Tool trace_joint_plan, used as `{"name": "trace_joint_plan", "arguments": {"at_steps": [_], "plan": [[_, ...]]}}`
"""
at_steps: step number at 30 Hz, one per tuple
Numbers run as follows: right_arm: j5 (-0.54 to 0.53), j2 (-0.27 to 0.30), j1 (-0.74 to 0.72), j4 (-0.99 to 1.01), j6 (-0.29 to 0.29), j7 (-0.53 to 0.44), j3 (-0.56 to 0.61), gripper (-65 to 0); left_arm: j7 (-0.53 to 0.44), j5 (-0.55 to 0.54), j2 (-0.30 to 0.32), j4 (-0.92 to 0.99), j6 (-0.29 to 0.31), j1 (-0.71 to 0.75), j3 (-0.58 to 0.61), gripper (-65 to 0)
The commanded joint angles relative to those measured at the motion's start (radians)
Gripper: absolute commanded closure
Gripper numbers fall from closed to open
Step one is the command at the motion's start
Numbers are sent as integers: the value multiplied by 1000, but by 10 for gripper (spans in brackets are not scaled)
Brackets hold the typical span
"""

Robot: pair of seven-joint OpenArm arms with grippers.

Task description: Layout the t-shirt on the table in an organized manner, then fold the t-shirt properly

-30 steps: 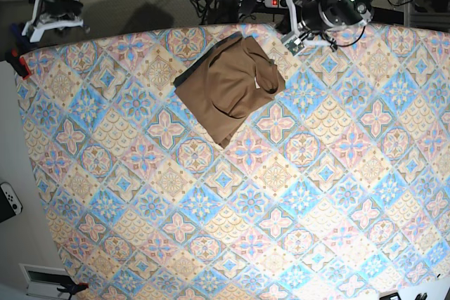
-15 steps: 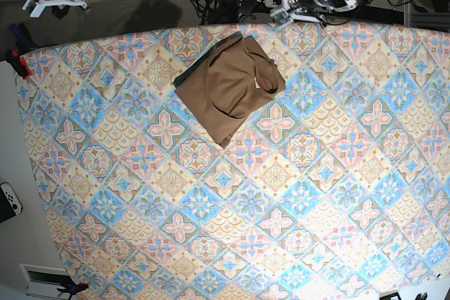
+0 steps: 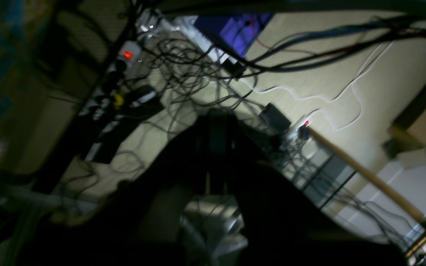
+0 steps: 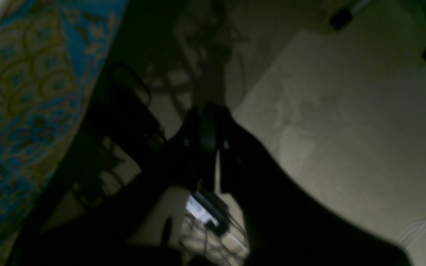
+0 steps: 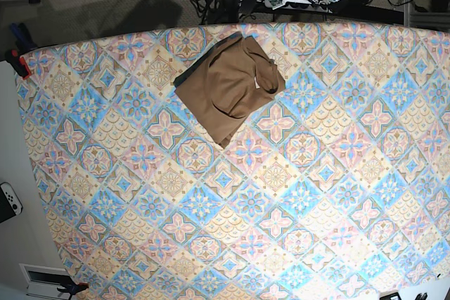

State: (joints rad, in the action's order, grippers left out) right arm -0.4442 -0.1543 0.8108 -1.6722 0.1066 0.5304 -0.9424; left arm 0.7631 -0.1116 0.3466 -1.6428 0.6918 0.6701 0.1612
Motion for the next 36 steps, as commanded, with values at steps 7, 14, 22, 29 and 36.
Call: {"name": "trace_joint_plan", "arguments": {"at_steps": [7,14,22,29,36], "plan": [[-5,8,18,263,54,-49,-8,0,-138,-18,2,212,6,4,-10,0],[12,147,-109,504,134,-49,-7,0,-201,-13,2,332,6,-11,-87,0],[203,200,-229,737,135,-109,-7,0,-313,56,-39,602,-7,-112,-90,0],[259,200,-245,1004,135,-224,-7,0,-512,174,-90,1025,-148,-286,-88,0],[312,309,-459,1306,135,-295,-7,0,-764,180,-99,1547,-148,-539,-82,0]]}}
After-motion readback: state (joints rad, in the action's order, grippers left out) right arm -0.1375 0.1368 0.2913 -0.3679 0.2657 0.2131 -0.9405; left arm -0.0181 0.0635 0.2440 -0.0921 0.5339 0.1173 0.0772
